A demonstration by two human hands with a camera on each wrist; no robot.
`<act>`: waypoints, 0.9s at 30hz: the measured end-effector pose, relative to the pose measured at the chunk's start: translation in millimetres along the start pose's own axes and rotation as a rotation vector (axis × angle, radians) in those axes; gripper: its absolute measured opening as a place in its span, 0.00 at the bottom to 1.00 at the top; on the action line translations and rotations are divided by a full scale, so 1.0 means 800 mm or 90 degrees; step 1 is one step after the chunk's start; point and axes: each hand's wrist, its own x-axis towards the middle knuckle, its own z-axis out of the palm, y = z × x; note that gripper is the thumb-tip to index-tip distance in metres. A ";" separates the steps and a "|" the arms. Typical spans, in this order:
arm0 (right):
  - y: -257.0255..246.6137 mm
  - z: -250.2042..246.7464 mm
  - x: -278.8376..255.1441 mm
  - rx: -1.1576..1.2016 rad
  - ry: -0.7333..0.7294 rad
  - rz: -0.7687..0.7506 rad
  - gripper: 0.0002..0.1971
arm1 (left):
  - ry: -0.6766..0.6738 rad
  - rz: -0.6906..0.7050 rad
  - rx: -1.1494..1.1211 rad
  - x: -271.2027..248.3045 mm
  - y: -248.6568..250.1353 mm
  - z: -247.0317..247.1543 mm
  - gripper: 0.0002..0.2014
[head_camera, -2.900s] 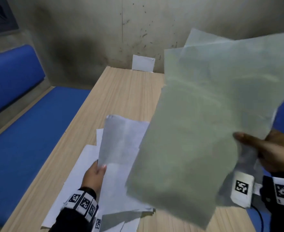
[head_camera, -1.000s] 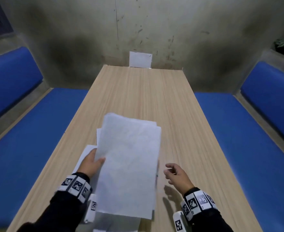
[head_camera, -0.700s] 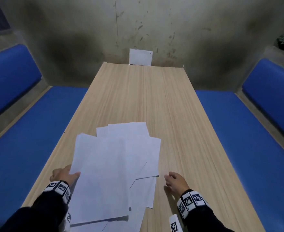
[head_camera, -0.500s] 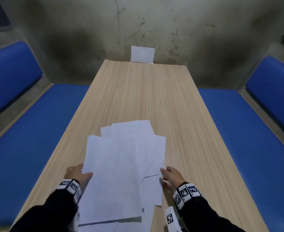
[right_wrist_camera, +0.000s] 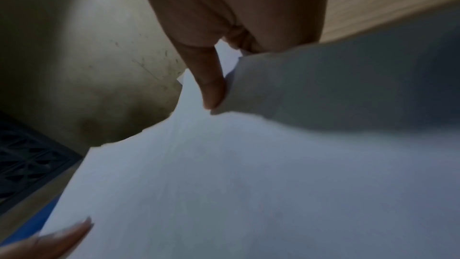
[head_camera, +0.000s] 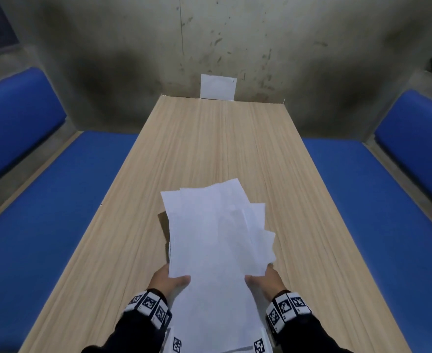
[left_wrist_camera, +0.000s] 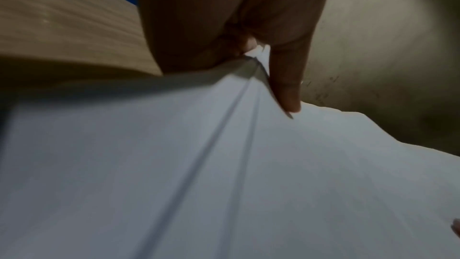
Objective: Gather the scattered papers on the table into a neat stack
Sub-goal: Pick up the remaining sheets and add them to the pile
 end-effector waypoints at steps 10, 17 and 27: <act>-0.097 -0.054 -0.078 0.217 0.044 -0.354 0.05 | 0.010 0.333 -0.039 -0.059 0.096 -0.016 0.14; -0.078 -0.062 -0.096 0.273 -0.053 -0.356 0.14 | -0.023 0.289 -0.030 -0.092 0.089 -0.014 0.28; -0.090 -0.102 -0.096 0.286 0.079 -0.481 0.10 | 0.088 0.279 0.036 -0.085 0.086 -0.019 0.13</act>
